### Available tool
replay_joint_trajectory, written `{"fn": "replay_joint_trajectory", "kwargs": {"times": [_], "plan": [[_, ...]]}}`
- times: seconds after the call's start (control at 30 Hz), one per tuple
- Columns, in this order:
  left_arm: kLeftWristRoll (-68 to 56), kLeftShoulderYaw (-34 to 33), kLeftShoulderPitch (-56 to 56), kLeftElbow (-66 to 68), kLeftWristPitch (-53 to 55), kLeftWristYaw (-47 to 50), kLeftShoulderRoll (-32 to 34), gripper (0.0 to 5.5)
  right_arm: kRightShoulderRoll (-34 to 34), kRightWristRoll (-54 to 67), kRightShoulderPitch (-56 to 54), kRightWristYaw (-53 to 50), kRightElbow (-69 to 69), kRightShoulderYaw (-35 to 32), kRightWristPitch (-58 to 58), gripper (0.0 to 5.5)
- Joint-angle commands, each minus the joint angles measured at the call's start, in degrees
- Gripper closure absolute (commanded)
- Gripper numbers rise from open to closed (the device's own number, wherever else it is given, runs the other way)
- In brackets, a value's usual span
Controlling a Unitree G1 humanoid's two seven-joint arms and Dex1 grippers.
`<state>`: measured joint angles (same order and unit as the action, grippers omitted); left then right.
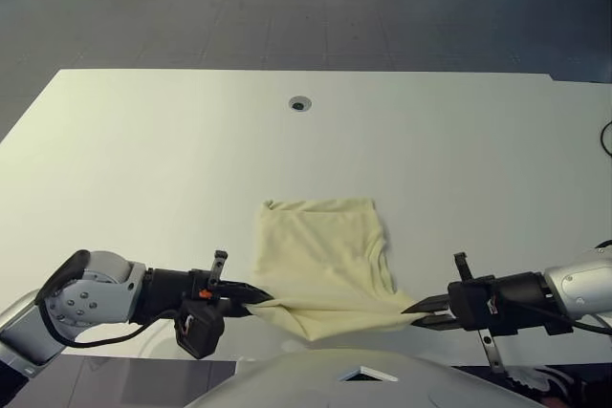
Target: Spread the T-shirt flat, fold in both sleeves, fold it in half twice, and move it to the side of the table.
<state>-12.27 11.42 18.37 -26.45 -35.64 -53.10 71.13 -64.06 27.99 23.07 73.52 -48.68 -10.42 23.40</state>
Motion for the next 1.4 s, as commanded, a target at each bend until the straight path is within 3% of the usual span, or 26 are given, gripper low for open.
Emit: {"fn": "replay_joint_trajectory", "kwargs": {"times": [0.03,0.17,0.4,0.6,0.83,1.4], "plan": [[-5.1,-2.0,0.2,-0.2,3.8,-4.0,1.7,5.36,-2.5,4.1,-5.6,0.9,1.3,-0.9,2.8,5.47],[-12.3,-2.7,-1.3,-0.1,9.1,-8.9,1.4,5.36,-3.4,6.1,-13.7,1.2,5.2,2.0,4.9,5.47],[-20.1,-1.4,-11.3,3.4,21.5,-19.3,-1.2,5.36,-1.5,3.6,-32.6,3.9,16.3,13.7,7.6,5.47],[-22.8,2.3,-25.0,11.4,34.2,-25.9,-8.4,5.36,2.8,-1.1,-46.1,6.9,27.1,22.9,8.7,5.47],[-20.4,6.4,-37.5,23.4,45.6,-31.3,-17.4,5.37,8.4,-6.5,-54.6,8.6,37.5,28.5,7.7,5.47],[-5.0,7.0,-54.6,58.2,43.4,-35.0,-32.9,5.37,20.5,-18.9,-63.9,10.3,64.3,34.6,-0.4,5.47]]}}
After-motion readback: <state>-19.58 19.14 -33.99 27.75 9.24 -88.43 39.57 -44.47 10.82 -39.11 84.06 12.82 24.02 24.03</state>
